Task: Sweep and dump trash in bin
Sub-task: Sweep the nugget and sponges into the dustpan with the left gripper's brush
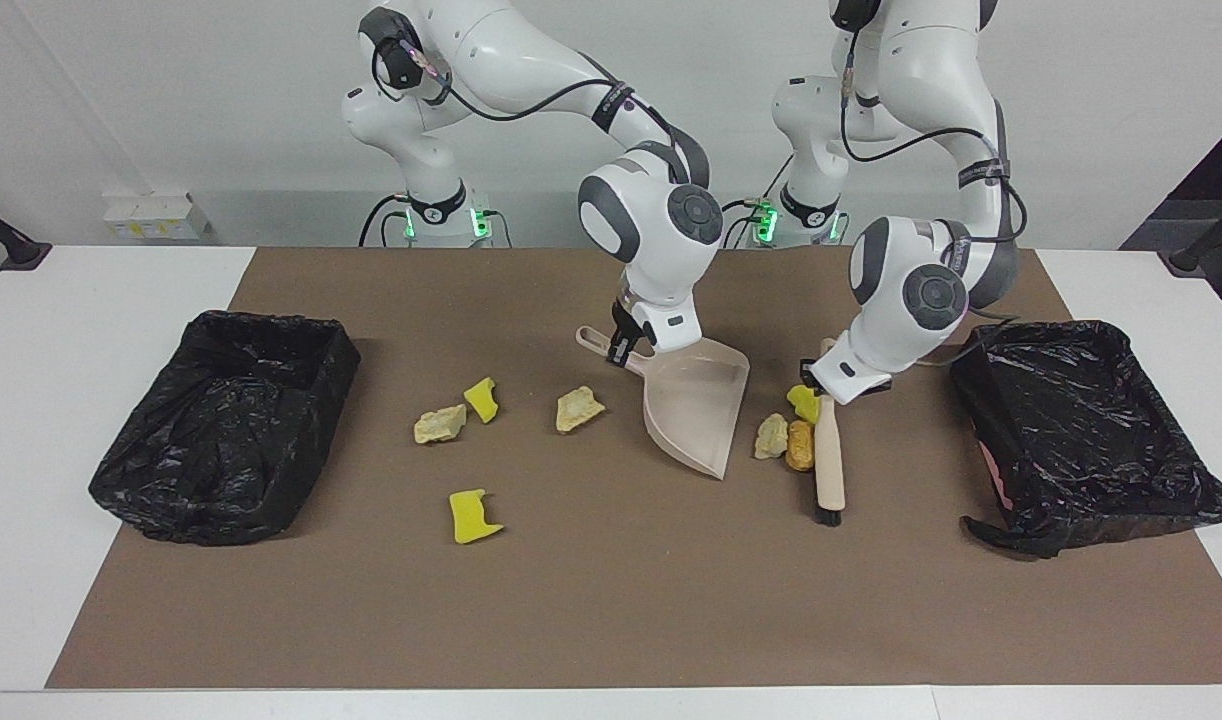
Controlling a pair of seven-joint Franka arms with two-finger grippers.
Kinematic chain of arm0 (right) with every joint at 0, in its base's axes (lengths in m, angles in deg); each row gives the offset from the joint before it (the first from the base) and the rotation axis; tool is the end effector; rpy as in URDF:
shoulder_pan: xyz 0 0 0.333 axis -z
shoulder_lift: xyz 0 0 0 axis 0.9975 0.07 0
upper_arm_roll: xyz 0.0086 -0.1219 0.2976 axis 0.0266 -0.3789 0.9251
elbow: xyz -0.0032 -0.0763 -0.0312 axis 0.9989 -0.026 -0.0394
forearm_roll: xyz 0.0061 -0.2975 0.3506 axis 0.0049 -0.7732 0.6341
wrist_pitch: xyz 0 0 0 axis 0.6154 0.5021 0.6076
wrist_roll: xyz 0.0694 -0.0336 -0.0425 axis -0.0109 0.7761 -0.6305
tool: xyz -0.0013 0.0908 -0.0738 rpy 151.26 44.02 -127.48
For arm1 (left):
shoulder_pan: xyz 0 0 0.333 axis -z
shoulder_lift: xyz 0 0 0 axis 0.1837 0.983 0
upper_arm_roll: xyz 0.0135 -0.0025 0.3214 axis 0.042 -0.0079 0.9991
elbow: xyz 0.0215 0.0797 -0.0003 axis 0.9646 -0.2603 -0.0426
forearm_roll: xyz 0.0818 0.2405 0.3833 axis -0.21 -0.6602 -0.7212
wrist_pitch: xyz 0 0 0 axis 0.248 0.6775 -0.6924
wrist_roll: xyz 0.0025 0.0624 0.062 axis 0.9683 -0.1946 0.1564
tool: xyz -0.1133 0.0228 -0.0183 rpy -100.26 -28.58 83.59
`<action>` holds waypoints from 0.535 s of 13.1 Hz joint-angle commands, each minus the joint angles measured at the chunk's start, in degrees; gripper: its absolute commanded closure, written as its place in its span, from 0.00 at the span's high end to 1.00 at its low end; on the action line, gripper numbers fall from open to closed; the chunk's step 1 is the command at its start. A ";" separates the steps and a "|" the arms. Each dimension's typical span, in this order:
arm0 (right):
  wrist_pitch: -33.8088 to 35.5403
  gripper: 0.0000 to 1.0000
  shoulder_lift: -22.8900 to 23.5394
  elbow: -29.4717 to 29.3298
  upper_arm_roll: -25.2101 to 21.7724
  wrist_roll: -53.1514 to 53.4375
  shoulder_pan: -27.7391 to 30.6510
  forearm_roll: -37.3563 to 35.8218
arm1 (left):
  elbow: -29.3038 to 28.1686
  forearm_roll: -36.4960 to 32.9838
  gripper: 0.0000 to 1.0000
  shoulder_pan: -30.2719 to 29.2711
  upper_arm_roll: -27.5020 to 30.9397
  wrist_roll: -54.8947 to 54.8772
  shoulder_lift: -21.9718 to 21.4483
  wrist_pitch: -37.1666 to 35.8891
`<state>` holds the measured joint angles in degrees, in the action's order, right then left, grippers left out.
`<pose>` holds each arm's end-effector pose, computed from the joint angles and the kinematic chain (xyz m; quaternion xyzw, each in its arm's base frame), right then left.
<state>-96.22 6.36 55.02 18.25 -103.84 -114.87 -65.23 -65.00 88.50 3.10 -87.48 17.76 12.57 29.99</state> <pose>0.5747 0.4493 0.3515 0.8164 0.5601 -0.1296 0.0545 0.6164 -0.1780 0.3055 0.9854 -0.1099 -0.1294 0.0153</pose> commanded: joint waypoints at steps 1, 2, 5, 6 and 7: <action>-1.86 0.00 -1.96 2.72 0.36 1.09 -0.12 -0.73 | -4.85 4.10 0.00 5.98 0.85 1.92 -3.50 0.51; -1.86 0.00 -1.96 2.72 0.36 1.18 -0.21 -0.64 | -5.04 6.03 0.00 7.83 0.85 1.75 -3.68 0.34; -2.30 0.00 -1.79 2.63 0.36 2.14 -0.12 -0.29 | -4.35 10.52 0.00 11.79 0.85 1.66 -4.47 -2.64; -2.47 0.00 -1.79 2.63 0.36 2.15 -0.12 -0.29 | -4.08 11.23 0.00 11.45 0.94 1.66 -5.08 -3.61; -2.48 0.00 -1.79 2.54 0.36 1.45 0.14 -0.38 | -4.16 11.32 0.00 11.01 1.12 1.92 -6.57 -4.32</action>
<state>-96.74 5.96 55.67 18.25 -103.17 -115.09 -65.23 -67.74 98.08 14.08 -87.65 19.93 9.43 27.87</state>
